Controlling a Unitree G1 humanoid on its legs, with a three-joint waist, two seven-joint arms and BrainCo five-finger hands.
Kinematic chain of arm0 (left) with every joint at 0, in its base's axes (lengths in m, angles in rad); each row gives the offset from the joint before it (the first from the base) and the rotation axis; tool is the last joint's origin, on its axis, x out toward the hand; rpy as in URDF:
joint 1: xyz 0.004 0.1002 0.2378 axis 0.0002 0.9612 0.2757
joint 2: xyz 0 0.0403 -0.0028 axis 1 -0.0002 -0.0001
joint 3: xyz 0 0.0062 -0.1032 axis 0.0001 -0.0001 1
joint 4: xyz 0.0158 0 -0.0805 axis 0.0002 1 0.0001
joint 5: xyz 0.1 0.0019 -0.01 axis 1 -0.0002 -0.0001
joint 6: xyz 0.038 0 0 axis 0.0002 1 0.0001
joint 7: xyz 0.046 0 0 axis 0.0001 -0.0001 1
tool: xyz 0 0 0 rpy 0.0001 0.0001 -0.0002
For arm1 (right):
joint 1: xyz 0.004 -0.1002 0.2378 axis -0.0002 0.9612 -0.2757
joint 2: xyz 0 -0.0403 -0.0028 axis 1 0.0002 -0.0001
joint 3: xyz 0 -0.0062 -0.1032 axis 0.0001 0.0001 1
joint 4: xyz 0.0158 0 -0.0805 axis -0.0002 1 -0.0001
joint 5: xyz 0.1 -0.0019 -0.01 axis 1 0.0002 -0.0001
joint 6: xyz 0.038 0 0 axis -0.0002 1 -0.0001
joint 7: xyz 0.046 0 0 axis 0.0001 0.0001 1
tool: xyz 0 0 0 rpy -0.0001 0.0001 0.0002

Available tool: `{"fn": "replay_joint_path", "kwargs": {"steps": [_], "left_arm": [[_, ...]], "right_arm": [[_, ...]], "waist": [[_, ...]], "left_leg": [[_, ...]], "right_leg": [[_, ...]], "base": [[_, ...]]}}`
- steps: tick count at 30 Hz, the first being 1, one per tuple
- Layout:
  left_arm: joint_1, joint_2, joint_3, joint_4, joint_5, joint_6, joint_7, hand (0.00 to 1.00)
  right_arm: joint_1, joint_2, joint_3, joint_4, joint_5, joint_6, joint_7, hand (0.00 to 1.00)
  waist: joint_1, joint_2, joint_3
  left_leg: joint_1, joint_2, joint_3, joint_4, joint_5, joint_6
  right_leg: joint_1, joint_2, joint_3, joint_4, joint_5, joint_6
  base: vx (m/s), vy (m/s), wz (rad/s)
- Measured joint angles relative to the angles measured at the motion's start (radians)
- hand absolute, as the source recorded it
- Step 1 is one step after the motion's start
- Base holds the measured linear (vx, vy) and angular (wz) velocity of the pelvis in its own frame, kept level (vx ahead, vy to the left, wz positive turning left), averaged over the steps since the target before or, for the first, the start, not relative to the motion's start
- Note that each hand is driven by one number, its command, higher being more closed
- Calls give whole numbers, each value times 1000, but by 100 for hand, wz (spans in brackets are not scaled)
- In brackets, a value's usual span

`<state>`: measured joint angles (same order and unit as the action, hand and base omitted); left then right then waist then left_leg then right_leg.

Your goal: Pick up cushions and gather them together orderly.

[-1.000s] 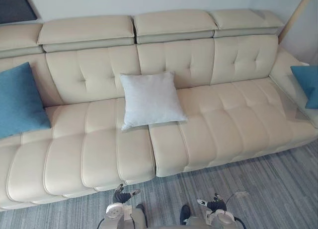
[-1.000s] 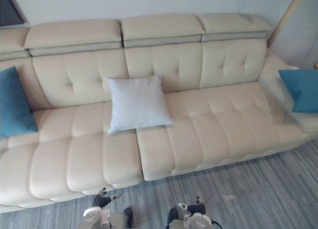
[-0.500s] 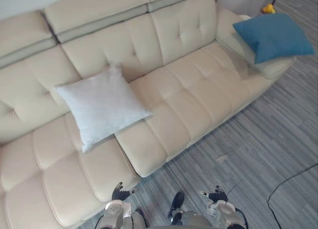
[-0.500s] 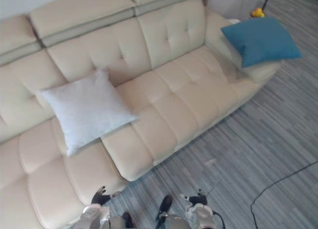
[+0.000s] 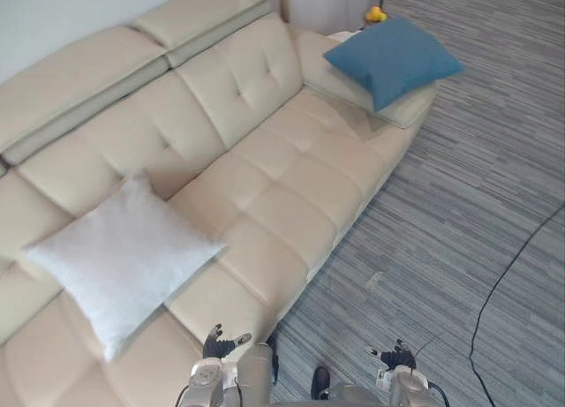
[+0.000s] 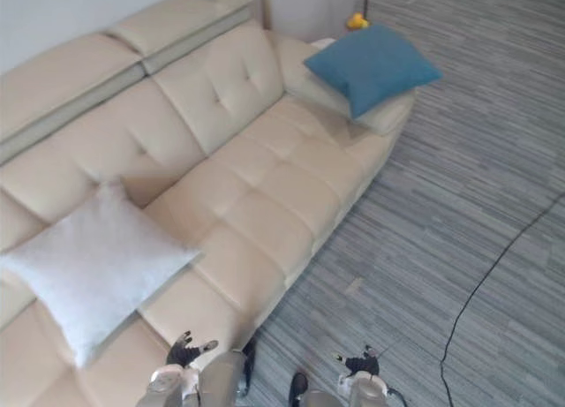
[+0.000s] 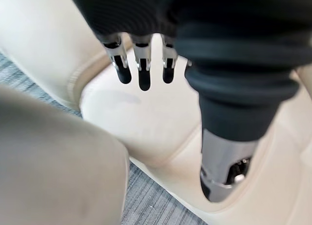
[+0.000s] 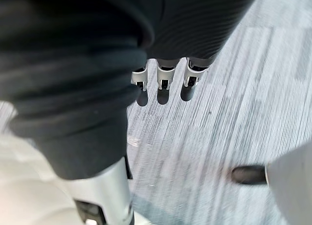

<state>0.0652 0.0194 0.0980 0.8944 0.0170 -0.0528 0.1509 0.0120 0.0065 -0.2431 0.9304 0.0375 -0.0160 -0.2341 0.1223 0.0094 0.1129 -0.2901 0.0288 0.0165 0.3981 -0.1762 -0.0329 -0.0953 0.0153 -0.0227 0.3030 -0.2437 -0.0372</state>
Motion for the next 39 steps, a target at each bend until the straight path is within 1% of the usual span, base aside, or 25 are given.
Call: {"fn": "replay_joint_path", "kwargs": {"steps": [1, 2, 5, 8, 11, 13, 14, 15, 16, 17, 18, 20, 22, 24, 26, 27, 28, 29, 30, 31, 33, 35, 36, 38, 39], "left_arm": [[0, 2, 1, 0, 0, 0, 0, 0], [-1, 6, 1, 0, 1, 1, 0, 0], [-5, 5, -7, 0, 1, 2, 0, 0], [7, 8, -17, 23, 0, 6, 1, 0], [25, 26, -41, 26, -5, 8, 1, 0], [27, 54, -47, 23, -5, 6, 2, 0], [14, 55, -48, 49, -1, 4, 4, 0], [16, 52, -48, 60, 2, 4, 2, 0], [29, 38, -47, 80, 4, 5, 3, 0], [29, 37, -48, 83, 5, 5, 3, 0], [18, 28, -48, 83, 9, 1, 1, 0], [-6, 29, -47, 75, 9, -1, 2, 0], [-8, 28, -49, 72, 8, -5, 1, 0], [-9, 26, -53, 52, 1, -7, 1, 0], [-10, 25, -58, 35, 1, -8, 0, 0], [-10, 24, -59, 22, 1, -8, 0, 0], [-9, 24, -58, 21, 1, -8, -1, 0], [-9, 26, -56, 22, 1, -8, -1, 0], [-16, 34, -49, 23, 2, -8, -1, 0], [-19, 39, -47, 23, 2, -8, -2, 0], [-31, 42, -9, 19, 0, -7, -10, 0], [-26, 42, 2, 22, 0, -8, -18, 0], [-6, 44, -8, 36, 0, -5, -20, 0], [-8, 60, -19, 41, 0, -4, -20, 0], [-12, 75, -34, 45, 0, 0, -20, 0]], "right_arm": [[12, 5, 0, -6, 0, -1, 1, 0], [14, 17, 0, -12, -20, 0, 7, 0], [6, 20, 3, -7, -43, 1, 22, 0], [-23, 10, 3, 45, -79, 7, 34, 0], [-40, -19, 11, 80, -85, 10, 37, 0], [-39, -34, 13, 116, -95, 11, 36, 0], [-33, -62, 21, 144, -105, 10, 37, 0], [-30, -72, 21, 151, -105, 10, 37, 0], [-32, -95, 22, 149, -102, 6, 37, 0], [-34, -98, 21, 149, -102, 6, 37, 0], [-38, -129, 22, 163, -102, 7, 35, 0], [-38, -134, 26, 170, -93, 8, 29, 0], [-36, -138, 23, 189, -84, 11, 23, 0], [-40, -135, 19, 195, -74, 17, 19, 0], [-49, -131, 19, 195, -74, 17, 18, 0], [-57, -126, 19, 194, -75, 16, 18, 0], [-61, -126, 19, 193, -75, 16, 18, 0], [-66, -121, 21, 189, -75, 17, 18, 0], [-71, -112, 23, 182, -76, 16, 18, 0], [-77, -109, 23, 182, -76, 16, 18, 0], [-81, -93, 22, 176, -78, 14, 20, 0], [-66, -94, 21, 176, -79, 15, 20, 0], [-47, -99, 21, 160, -82, 13, 23, 0], [-34, -88, 21, 146, -88, 14, 28, 0], [-30, -85, 18, 148, -93, 17, 32, 0]], "waist": [[1, -7, -4], [13, -27, -13], [2, -25, -14], [-7, -3, -2], [-17, 9, 5], [-21, -43, -2], [-29, -31, 5], [-30, -12, -5], [-33, 42, -29], [-35, 50, -30], [-48, 74, -19], [-45, 71, 22], [-40, 74, 27], [-32, 64, 35], [-15, 61, 42], [-5, 66, 46], [0, 70, 46], [19, 76, 47], [42, 69, 44], [41, 61, 45], [40, 19, 64], [41, 19, 55], [35, 39, 37], [16, 17, 48], [9, 11, 53]], "left_leg": [[6, -2, 14, -2, -6, 3], [55, -12, 70, -34, -18, 14], [134, -7, 119, -85, -28, 30], [251, 47, 185, -147, -29, 28], [304, 102, 222, -147, -63, -30], [330, 80, 218, -127, -105, -90], [347, 99, 162, -96, -174, -110], [349, 107, 131, -95, -186, -105], [353, 158, 95, -66, -206, -93], [343, 167, 71, -33, -203, -91], [197, 198, -28, 251, -142, -45], [85, 228, -47, 490, 10, 0], [40, 209, -35, 566, -36, -13], [-10, 118, 24, 449, -94, -16], [-29, 56, 63, 229, -85, -18], [-25, 21, 76, -2, -25, -32], [-22, 16, 81, -90, 11, -38], [-19, 15, 89, -201, 136, -30], [7, 9, 117, -236, 204, 23], [19, 4, 122, -231, 203, 33], [-22, 0, 171, -51, 119, 97], [-22, -7, 183, -21, 76, 96], [56, 0, 167, -74, 0, 77], [114, -26, 159, -102, -22, 87], [168, -36, 144, -118, -38, 89]], "right_leg": [[-7, -6, 3, 18, -8, 13], [-49, -38, 0, 131, -37, 63], [-130, -83, -73, 318, -14, 174], [-159, -179, -263, 439, -42, 108], [-195, -287, -389, 310, -8, 96], [-216, -348, -397, 151, 158, 64], [-227, -310, -367, 185, 150, 66], [-226, -286, -366, 184, 126, 67], [-226, -208, -365, 176, 78, 51], [-226, -193, -365, 174, 72, 44], [-199, -147, -388, 141, 59, 30], [-109, -96, -394, 56, 60, 19], [-50, -69, -382, -10, 65, 10], [31, -49, -341, -115, 76, 0], [68, -43, -318, -169, 79, -1], [98, -30, -296, -205, 80, 1], [106, -22, -291, -217, 80, 2], [131, -5, -262, -243, 75, 10], [155, -6, -216, -266, 76, 26], [161, -14, -207, -274, 78, 34], [206, -47, -159, -300, 106, 61], [203, -58, -129, -203, 69, 112], [116, -74, -128, 78, -6, 212], [0, -129, -135, 370, 28, 273], [-68, -170, -163, 538, 11, 246]], "base": [[435, 128, -86], [347, 103, -80], [261, 48, -59], [211, -56, -50], [191, -223, -49], [173, -339, -50], [123, -254, -45], [243, -309, -85], [220, -157, -62], [377, -364, -60], [269, -311, -15], [251, -260, -10], [223, -131, -12], [365, -129, -32], [347, -62, -49], [346, -29, -58], [379, 10, -72], [439, 40, -84], [471, 45, -74], [533, 36, -52], [571, 61, -29], [433, 82, -33], [431, 86, -21], [473, 71, 6], [497, 30, 33]]}}
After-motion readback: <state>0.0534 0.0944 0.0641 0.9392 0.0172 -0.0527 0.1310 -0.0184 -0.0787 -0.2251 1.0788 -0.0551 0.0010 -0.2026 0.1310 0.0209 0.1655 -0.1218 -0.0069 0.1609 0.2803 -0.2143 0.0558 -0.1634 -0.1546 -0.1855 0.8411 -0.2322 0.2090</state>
